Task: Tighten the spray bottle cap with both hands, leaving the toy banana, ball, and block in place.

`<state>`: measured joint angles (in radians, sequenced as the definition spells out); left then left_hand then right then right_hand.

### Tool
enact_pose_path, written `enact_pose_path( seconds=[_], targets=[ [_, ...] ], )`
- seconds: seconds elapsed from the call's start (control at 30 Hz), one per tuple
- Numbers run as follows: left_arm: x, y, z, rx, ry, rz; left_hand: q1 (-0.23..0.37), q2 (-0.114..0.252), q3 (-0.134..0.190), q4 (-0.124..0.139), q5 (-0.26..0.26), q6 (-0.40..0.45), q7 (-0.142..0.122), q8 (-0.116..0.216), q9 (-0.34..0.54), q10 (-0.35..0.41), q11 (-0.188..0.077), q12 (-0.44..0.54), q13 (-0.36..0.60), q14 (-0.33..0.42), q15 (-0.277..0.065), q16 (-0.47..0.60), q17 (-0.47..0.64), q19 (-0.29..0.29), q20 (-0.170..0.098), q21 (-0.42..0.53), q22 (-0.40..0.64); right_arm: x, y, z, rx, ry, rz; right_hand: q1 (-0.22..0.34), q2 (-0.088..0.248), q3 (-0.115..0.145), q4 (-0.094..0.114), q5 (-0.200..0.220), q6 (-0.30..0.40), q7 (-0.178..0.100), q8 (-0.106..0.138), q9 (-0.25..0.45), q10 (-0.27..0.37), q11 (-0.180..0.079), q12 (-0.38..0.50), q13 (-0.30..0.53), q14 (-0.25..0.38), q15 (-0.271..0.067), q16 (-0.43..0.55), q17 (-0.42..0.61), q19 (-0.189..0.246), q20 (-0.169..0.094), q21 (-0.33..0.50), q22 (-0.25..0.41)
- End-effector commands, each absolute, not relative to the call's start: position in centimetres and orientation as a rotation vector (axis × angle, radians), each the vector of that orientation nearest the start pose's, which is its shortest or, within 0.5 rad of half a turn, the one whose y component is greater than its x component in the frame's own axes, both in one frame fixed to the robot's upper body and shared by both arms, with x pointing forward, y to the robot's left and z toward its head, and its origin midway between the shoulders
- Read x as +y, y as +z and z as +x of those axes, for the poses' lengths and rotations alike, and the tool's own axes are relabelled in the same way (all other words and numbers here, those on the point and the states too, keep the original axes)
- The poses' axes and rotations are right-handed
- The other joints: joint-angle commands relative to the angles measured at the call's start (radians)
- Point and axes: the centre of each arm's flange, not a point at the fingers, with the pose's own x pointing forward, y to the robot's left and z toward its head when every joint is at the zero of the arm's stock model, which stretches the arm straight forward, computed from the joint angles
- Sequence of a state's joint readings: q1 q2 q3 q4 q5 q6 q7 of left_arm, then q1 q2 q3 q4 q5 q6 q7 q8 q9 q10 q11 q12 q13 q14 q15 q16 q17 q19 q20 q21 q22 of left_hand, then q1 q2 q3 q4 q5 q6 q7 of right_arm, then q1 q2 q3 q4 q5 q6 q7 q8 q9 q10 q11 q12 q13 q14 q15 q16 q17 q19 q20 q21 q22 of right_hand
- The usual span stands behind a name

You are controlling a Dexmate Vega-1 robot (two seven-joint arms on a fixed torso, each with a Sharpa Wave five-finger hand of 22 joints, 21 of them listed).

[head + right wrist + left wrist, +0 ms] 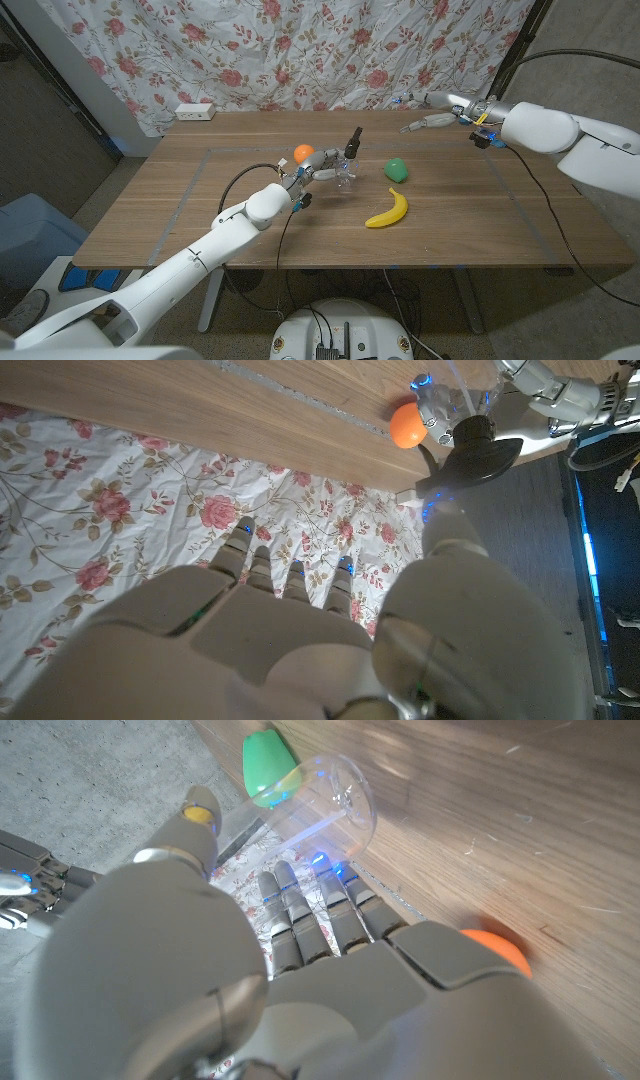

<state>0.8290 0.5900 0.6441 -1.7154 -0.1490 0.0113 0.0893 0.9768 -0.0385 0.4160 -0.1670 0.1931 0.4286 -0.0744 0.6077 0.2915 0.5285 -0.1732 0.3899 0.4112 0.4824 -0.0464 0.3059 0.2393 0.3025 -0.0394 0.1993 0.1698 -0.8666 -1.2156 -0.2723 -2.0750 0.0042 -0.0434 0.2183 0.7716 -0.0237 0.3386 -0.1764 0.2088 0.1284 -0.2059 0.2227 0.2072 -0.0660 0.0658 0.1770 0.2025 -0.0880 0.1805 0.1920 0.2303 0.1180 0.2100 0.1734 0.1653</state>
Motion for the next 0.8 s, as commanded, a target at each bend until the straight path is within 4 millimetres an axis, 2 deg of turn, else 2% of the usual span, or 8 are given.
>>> enact_pose_path(
  seconds=[0.03,0.47,0.7,0.8],
  targets=[
    [11.8,-2.5,59.1,-0.622,-0.393,0.586,0.012,0.052,-0.003,0.001,0.006,0.016,0.019,0.01,0.0,0.005,0.006,0.009,0.006,0.008,-0.139,0.007,0.006,0.004,-0.077,-0.001,0.004,-24.5,13.2,47.6,-0.752,0.309,-1.433,0.01,-0.013,0.007,0.005,-0.003,0.008,-0.008,0.012,0.004,-0.008,0.0,0.008,0.004,-0.007,0.007,0.003,0.003,-0.01,0.001,-0.002,0.003],
    [12.0,-2.4,59.1,-0.62,-0.391,0.594,0.016,0.057,-0.013,0.0,0.007,0.013,0.022,0.013,-0.006,0.012,0.006,0.013,0.015,0.008,-0.136,0.008,0.006,0.003,-0.077,-0.002,0.004,-22.3,13.7,47.6,-0.721,0.325,-1.546,0.021,-0.014,0.011,0.005,-0.005,0.005,-0.01,0.012,0.005,-0.018,0.005,0.009,0.005,-0.019,0.011,0.004,0.004,-0.019,0.001,0.001,0.003],
    [12.0,-2.6,58.9,-0.62,-0.381,0.596,0.016,0.062,-0.017,0.001,0.007,0.019,0.023,0.018,-0.009,0.013,0.007,0.013,0.018,0.008,-0.137,0.009,0.007,0.004,-0.075,-0.002,0.004,-21.5,13.5,47.8,-0.668,0.327,-1.588,0.018,-0.017,0.01,0.009,-0.008,0.002,0.001,0.013,0.007,-0.037,0.012,0.007,0.006,-0.03,0.016,0.004,0.005,-0.029,0.002,0.002,0.003],
    [11.9,-2.6,58.9,-0.619,-0.377,0.601,0.017,0.063,-0.019,0.001,0.007,0.02,0.022,0.019,-0.01,0.014,0.006,0.014,0.02,0.009,-0.137,0.009,0.007,0.005,-0.075,-0.001,0.004,-21.3,13.4,48.0,-0.652,0.332,-1.592,0.003,-0.021,0.004,0.017,-0.013,-0.002,0.011,0.011,0.008,-0.043,0.014,0.008,0.007,-0.034,0.017,0.006,0.007,-0.035,0.002,0.002,0.003]
  ],
)
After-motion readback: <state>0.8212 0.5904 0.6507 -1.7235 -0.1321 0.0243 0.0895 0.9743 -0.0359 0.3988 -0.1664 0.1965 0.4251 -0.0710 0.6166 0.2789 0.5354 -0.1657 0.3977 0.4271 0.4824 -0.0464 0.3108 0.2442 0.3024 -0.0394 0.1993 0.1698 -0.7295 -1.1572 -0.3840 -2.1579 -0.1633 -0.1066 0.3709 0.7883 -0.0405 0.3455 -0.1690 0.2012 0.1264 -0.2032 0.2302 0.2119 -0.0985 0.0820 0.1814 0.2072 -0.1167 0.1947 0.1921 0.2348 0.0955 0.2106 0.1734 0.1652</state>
